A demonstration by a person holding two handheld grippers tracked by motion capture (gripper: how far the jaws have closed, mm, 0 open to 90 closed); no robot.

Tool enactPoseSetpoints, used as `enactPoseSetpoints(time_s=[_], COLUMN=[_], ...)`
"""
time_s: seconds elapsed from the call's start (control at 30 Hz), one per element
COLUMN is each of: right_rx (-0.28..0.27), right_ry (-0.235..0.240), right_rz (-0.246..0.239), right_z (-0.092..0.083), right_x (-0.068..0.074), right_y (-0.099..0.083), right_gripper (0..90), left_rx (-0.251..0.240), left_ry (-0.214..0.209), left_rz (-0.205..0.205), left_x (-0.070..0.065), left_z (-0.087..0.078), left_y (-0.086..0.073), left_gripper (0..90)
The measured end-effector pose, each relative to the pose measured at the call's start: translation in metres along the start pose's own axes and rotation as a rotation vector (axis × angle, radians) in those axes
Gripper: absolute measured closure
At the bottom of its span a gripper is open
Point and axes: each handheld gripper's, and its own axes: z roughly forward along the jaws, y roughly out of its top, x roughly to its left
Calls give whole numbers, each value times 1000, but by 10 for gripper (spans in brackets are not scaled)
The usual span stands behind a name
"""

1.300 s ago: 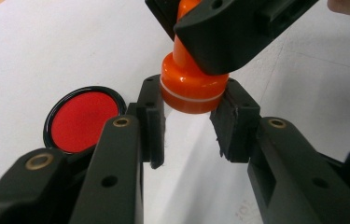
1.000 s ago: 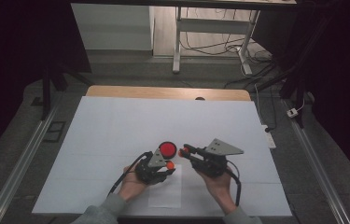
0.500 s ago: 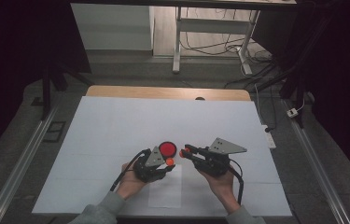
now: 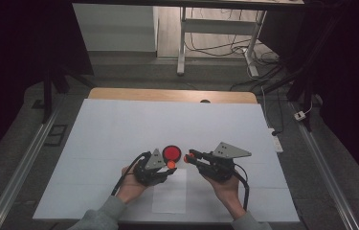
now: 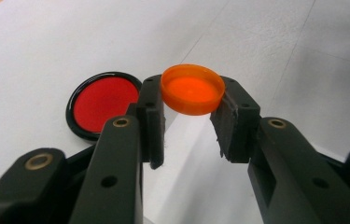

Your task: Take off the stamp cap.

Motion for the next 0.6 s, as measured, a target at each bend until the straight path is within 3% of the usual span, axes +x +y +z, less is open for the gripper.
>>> enactPoseSetpoints(time_s=[0.6], right_rx=[10], right_ry=[-10], right_rz=[0], right_z=[0], right_x=[-1], right_y=[-1], right_gripper=[728], left_rx=[-16], left_ry=[11], left_rz=[-32], left_x=[10], left_z=[-27], left_y=[-15], left_gripper=[648])
